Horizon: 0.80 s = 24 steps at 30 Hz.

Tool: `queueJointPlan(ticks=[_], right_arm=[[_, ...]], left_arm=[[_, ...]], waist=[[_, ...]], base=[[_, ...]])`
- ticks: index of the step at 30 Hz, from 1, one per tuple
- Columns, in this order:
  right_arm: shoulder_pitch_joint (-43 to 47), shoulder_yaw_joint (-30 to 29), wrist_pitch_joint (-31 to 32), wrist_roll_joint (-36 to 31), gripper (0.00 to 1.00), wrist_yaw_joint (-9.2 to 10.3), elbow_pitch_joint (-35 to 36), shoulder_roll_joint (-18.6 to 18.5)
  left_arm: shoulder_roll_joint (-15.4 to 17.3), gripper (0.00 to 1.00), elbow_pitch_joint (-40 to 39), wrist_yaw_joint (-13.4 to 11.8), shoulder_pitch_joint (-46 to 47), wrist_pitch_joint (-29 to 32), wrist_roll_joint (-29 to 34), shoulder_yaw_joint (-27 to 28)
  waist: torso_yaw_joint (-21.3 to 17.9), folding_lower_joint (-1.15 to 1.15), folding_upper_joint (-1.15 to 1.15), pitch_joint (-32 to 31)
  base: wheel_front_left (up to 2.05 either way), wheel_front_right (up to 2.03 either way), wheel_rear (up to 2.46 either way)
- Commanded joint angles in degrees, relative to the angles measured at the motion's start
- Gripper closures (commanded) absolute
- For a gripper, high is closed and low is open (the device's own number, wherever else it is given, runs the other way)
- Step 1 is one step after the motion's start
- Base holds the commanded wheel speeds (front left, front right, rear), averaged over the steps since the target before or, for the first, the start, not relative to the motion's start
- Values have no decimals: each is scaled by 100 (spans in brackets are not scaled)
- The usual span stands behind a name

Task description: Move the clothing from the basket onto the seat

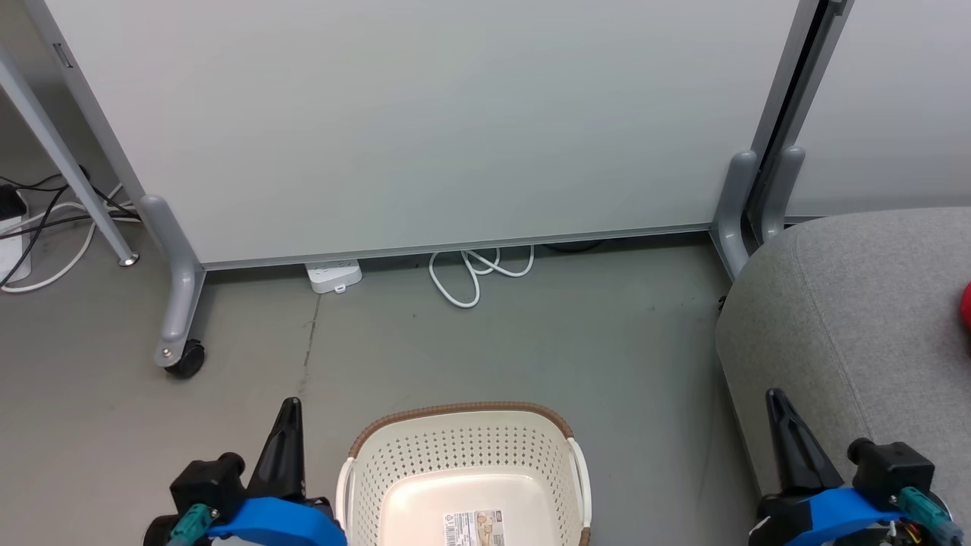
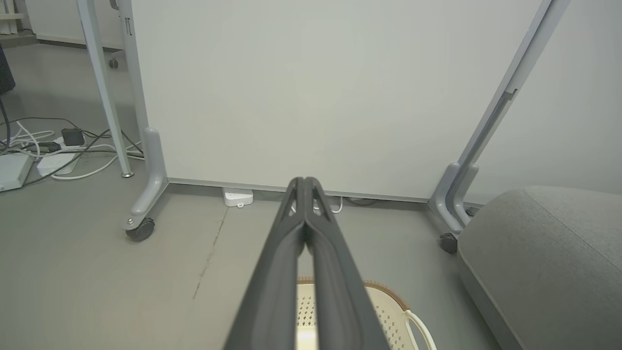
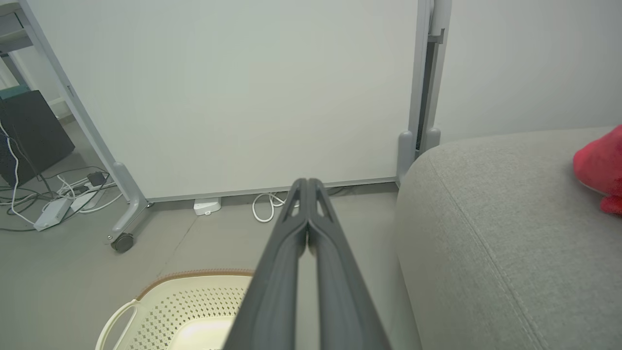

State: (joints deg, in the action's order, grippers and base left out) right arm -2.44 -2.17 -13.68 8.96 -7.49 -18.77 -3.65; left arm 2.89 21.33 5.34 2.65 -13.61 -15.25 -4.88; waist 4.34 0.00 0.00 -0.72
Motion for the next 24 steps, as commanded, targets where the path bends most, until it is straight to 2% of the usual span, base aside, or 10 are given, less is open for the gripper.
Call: queueJointPlan(ticks=[1, 11, 13, 17, 24], right_arm=[[-124, -38, 38, 190, 100, 0, 85, -7], [-144, -73, 294, 1325, 100, 0, 171, 4], [-162, -94, 414, 1838, 100, 0, 203, 10], [-182, -117, 530, 2321, 100, 0, 229, 15], [-208, -150, 686, 2956, 100, 0, 261, 21]], left_arm=[[2, 100, -101, 12, 151, 42, -168, 48], [2, 100, -209, 41, 175, 303, -1214, 189], [1, 100, -254, 54, 192, 423, -1687, 254], [1, 100, -294, 66, 210, 541, -2136, 323], [1, 100, -342, 84, 229, 696, -2722, 408]], waist=[[-4, 0, 0, 1], [-40, 0, 0, 9], [-58, 0, 0, 12], [-76, 0, 0, 16], [-100, 0, 0, 21]], base=[[0, 0, 0], [0, 0, 0], [0, 0, 0], [0, 0, 0], [0, 0, 0]])
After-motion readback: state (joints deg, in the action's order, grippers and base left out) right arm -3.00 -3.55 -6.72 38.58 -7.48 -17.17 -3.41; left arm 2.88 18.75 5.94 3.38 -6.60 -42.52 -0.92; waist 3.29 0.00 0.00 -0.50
